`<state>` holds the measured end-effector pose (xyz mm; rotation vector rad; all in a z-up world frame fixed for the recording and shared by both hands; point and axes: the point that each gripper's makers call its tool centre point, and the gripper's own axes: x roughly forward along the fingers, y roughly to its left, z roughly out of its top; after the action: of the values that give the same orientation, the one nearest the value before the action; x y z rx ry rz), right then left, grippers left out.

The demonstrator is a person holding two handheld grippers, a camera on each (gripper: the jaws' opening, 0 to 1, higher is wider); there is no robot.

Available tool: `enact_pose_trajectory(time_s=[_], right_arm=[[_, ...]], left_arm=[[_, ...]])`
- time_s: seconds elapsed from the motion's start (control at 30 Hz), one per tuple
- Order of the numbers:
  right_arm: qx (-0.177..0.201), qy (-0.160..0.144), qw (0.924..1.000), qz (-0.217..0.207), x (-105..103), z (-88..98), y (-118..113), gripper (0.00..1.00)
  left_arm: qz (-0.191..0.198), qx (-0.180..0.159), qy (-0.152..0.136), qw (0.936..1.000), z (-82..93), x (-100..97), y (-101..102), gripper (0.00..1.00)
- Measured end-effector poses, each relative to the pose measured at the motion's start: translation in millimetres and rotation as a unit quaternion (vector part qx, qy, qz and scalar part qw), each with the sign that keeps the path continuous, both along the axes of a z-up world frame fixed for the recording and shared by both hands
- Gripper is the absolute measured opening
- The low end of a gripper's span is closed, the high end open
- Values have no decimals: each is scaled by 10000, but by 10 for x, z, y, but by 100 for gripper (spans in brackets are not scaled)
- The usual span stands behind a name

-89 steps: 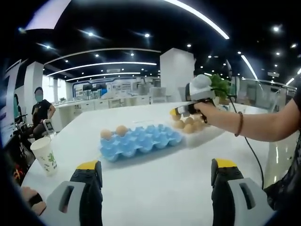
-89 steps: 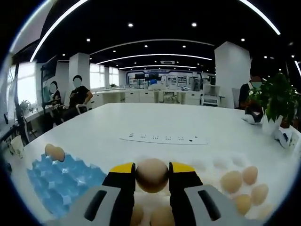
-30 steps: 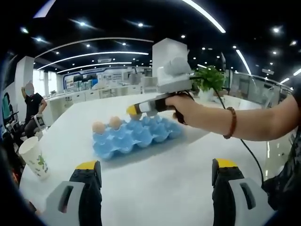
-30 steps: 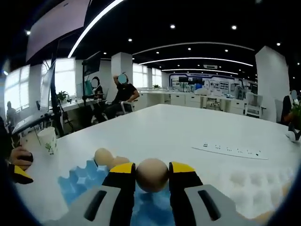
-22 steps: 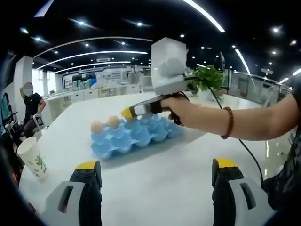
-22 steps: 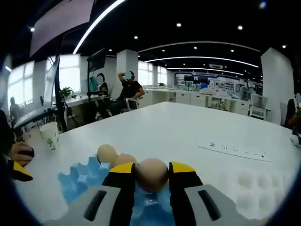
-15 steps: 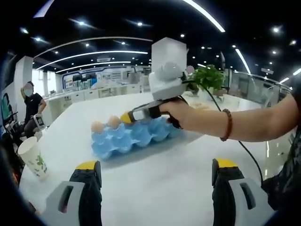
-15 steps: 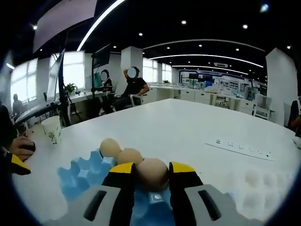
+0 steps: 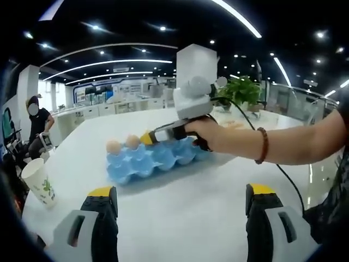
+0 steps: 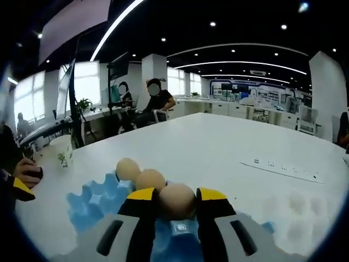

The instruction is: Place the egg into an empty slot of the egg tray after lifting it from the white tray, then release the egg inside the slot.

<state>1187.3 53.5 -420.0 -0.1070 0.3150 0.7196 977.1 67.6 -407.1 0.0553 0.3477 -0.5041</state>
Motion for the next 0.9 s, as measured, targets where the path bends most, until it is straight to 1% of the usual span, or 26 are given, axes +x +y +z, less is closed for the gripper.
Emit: enact_pose_trajectory(time_s=[0.13,0.3,0.4,0.57,0.7,0.9], right_arm=[[-146,-129,9998,-17,26,18,-32,31],[47,-51,10000,-20,20,64,-50,35],[81,-92,9999,-26,12,99,-64,38],[206,-107,9997,-6,-18,158,-102,39],[171,-133,9997,-57,-23,175,-183,41],[176,-211,9994,-230,-24,231,-395,44]], left_arm=[[35,31,4,10000,4,-14,-10,100],[84,13,-5,10000,11,-29,-14,100],[94,26,1,10000,15,-31,-6,100],[96,-13,-48,9999,47,-39,-40,100],[101,-17,-44,9999,52,-35,-23,100],[125,-28,-78,9999,83,-36,0,100]])
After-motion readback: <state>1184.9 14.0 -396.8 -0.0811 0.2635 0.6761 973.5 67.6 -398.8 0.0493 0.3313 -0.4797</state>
